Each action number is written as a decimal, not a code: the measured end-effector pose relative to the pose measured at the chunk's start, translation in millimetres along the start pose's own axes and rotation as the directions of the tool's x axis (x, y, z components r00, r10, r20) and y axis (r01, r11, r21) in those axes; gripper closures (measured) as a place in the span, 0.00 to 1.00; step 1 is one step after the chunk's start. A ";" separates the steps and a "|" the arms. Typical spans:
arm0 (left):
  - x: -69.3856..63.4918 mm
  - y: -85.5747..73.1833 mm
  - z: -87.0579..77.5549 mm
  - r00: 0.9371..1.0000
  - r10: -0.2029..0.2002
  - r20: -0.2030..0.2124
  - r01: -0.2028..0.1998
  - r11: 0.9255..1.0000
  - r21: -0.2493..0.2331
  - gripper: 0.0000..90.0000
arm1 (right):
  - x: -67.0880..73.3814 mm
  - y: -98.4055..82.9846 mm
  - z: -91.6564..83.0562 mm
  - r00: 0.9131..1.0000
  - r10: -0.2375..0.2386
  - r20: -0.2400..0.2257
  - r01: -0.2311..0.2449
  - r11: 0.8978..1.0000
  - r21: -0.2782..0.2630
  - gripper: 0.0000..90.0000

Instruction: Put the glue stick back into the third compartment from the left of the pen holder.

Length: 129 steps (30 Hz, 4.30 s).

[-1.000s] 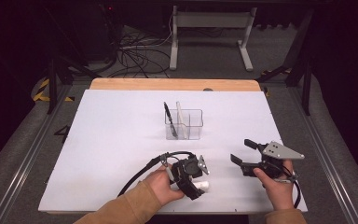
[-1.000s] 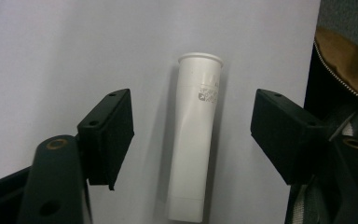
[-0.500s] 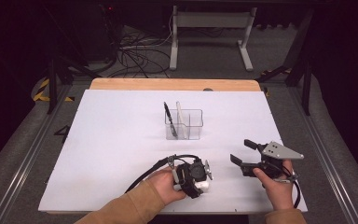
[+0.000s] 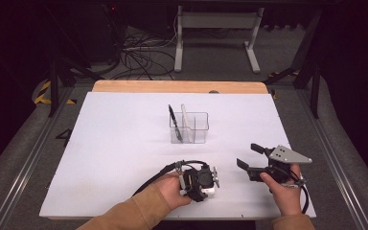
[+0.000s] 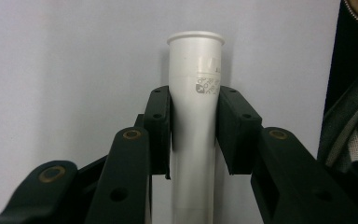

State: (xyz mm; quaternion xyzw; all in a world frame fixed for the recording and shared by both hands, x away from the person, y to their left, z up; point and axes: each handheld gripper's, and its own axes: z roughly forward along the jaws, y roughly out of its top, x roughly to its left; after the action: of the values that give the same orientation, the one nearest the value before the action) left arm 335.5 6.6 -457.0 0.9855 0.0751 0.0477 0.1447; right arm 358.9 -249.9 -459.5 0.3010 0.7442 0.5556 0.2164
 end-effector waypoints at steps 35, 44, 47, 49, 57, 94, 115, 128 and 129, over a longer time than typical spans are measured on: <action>11.1 -2.0 -62.8 0.999 -0.017 -0.028 0.008 0.957 -0.290 0.76 | 0.1 -1.5 1.8 1.000 0.003 -0.001 -0.003 1.000 -0.003 0.20; 25.5 -5.3 -84.5 0.997 -0.073 -0.040 0.051 0.914 -0.402 0.76 | 0.2 -2.0 2.2 1.000 0.002 -0.002 -0.002 1.000 0.001 0.20; 30.9 -6.2 -89.4 0.995 -0.093 -0.037 0.068 0.899 -0.434 0.76 | 0.3 -1.9 2.4 1.000 0.001 -0.003 -0.001 1.000 -0.002 0.20; 34.2 -7.3 -92.1 0.993 -0.112 -0.034 0.084 0.886 -0.456 0.76 | 0.4 -1.9 2.3 1.000 0.001 -0.003 -0.001 1.000 -0.002 0.20; 47.1 -10.1 -102.7 0.988 -0.152 -0.016 0.119 0.831 -0.543 0.76 | 0.2 -2.2 3.0 1.000 -0.003 -0.006 0.003 1.000 0.003 0.20; 116.9 -4.7 -106.6 0.892 -0.450 -0.045 0.272 0.612 -0.743 0.75 | -0.2 -4.3 4.4 1.000 -0.001 -0.008 0.001 1.000 0.010 0.20; 150.6 -5.2 -82.9 0.840 -0.541 -0.039 0.315 0.545 -0.777 0.75 | -0.1 -6.8 8.3 1.000 0.009 -0.024 -0.009 1.000 0.014 0.20; 160.1 -7.2 -73.7 0.823 -0.566 -0.045 0.333 0.545 -0.770 0.75 | -1.0 -7.7 8.7 1.000 0.008 -0.023 -0.008 1.000 0.017 0.20; 160.0 -7.6 -73.5 0.825 -0.564 -0.042 0.335 0.546 -0.768 0.75 | -1.0 -7.7 8.6 1.000 0.007 -0.023 -0.007 1.000 0.018 0.20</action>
State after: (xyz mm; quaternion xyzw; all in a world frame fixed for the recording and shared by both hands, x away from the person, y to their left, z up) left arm 483.4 60.1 -377.5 0.7709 0.3220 0.1752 0.5209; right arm 363.7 -246.2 -469.4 0.2992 0.7506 0.5529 0.2033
